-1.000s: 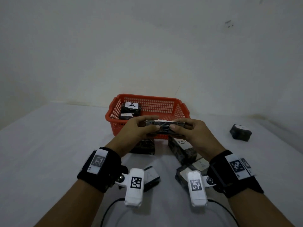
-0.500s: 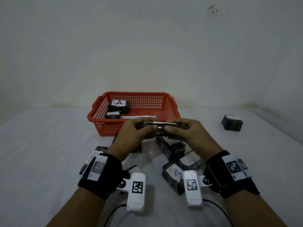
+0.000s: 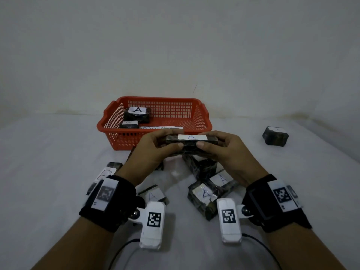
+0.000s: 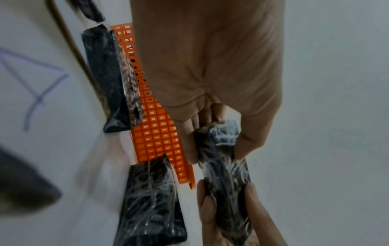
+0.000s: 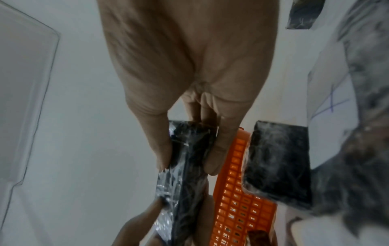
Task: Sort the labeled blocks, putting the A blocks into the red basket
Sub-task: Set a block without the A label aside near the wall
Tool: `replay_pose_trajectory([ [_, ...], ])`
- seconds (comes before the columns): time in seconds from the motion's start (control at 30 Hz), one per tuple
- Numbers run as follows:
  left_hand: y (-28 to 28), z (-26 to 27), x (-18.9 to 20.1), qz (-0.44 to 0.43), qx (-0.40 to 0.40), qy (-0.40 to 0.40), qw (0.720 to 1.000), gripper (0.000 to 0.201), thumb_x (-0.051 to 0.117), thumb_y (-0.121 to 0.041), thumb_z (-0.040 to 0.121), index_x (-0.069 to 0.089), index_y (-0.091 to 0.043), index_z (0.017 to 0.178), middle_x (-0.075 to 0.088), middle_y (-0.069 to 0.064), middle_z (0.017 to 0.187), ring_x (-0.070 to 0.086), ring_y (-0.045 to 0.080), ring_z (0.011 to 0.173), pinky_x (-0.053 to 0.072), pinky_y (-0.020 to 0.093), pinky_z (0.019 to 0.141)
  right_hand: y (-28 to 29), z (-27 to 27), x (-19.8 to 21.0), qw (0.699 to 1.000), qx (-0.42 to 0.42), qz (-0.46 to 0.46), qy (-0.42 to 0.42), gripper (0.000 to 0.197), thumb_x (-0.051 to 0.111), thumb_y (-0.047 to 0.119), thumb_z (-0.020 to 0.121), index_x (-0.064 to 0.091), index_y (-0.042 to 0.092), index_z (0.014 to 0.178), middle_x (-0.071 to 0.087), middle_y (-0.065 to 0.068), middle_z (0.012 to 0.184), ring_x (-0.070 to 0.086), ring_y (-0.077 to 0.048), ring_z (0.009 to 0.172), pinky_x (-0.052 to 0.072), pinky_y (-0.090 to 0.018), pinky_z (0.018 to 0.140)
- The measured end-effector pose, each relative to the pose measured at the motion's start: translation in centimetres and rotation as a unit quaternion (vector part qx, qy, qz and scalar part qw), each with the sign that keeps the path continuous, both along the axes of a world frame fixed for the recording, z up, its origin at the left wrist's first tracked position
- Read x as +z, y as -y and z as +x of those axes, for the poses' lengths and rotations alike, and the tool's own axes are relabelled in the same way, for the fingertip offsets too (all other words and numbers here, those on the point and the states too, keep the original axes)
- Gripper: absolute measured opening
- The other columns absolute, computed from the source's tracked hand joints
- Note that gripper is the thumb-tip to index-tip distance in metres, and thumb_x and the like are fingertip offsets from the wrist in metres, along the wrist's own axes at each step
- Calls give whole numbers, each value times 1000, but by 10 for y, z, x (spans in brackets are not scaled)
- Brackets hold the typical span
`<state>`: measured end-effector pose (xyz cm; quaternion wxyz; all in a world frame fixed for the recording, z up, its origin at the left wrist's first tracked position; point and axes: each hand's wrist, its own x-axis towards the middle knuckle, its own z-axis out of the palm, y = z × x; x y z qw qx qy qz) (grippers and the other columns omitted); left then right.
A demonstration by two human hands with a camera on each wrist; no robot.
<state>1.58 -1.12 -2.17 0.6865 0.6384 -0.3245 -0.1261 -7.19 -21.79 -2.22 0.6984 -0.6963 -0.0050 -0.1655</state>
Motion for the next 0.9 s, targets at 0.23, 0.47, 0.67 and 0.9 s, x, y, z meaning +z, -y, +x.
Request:
replay_pose_trajectory([
  [0.23, 0, -3, 3, -32, 6, 15, 999, 31, 66, 2, 92, 70, -12, 120, 78, 0, 111, 75, 15, 106, 60, 25, 87, -2, -3, 0, 1000, -8, -26, 14, 41, 81, 13, 84, 72, 6, 124, 79, -10, 117, 75, -25, 112, 61, -34, 95],
  [0.47, 0, -8, 5, -40, -25, 47, 998, 42, 70, 5, 86, 66, -13, 123, 73, -5, 122, 69, 14, 117, 58, 29, 95, -6, -5, 3, 997, -4, 83, -3, 34, 71, 13, 93, 70, -4, 123, 78, -20, 116, 76, -34, 110, 64, -34, 88],
  [0.67, 3, -7, 6, -39, 7, -14, 999, 36, 70, -8, 91, 66, -9, 127, 76, 8, 116, 75, 24, 108, 60, 40, 95, -5, -5, 3, 997, -29, 61, 46, 42, 78, 18, 77, 72, 5, 117, 80, -14, 111, 78, -28, 102, 63, -31, 85],
  [0.9, 3, -7, 5, -38, -18, -15, 999, 36, 71, -5, 89, 67, -10, 125, 78, 5, 114, 75, 21, 106, 61, 32, 89, -6, -4, 3, 997, -43, 51, 45, 37, 79, 22, 77, 74, 4, 108, 81, -11, 101, 80, -25, 95, 64, -33, 82],
])
